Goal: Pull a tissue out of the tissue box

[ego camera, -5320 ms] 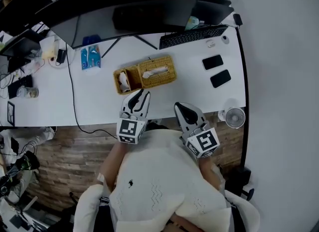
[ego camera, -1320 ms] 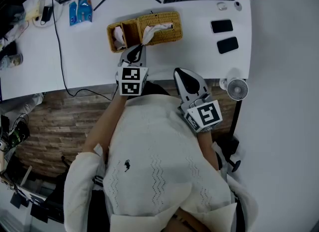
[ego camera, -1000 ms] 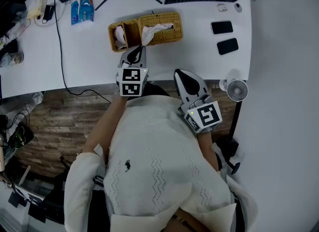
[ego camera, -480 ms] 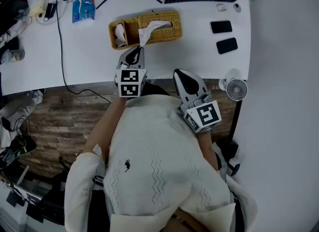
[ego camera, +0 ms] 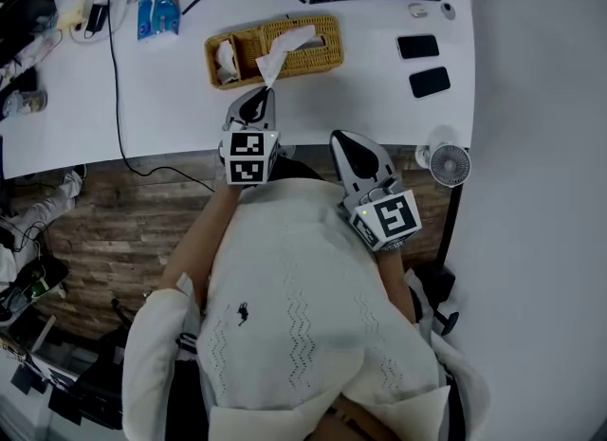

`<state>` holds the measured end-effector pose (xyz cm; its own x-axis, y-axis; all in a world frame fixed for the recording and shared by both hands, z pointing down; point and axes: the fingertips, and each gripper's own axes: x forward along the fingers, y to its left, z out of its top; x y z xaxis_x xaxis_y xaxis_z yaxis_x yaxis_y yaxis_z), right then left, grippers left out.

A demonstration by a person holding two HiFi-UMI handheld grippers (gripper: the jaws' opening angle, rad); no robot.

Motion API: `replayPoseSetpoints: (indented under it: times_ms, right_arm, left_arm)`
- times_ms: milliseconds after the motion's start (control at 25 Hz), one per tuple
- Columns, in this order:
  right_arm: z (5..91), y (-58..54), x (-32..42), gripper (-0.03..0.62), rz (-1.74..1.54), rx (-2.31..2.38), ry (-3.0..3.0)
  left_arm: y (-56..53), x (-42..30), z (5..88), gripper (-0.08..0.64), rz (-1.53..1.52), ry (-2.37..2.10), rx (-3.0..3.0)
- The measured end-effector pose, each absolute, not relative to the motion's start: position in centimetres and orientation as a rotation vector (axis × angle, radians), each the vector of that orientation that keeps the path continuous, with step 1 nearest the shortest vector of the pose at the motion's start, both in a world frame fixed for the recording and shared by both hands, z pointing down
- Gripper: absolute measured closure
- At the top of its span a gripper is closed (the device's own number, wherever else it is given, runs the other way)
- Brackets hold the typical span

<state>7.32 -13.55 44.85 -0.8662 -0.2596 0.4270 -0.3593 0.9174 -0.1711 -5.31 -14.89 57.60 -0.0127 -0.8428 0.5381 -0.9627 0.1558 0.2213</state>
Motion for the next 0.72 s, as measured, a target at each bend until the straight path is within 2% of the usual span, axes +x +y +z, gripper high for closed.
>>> replayPoseSetpoints:
  times_ms: [720]
  right_arm:
    - [44.4,-11.3,10.4,0.591,0.318,0.453,-2.695]
  left_arm:
    - [-11.9,-2.5,57.2,0.546,0.264,-1.901,1.718]
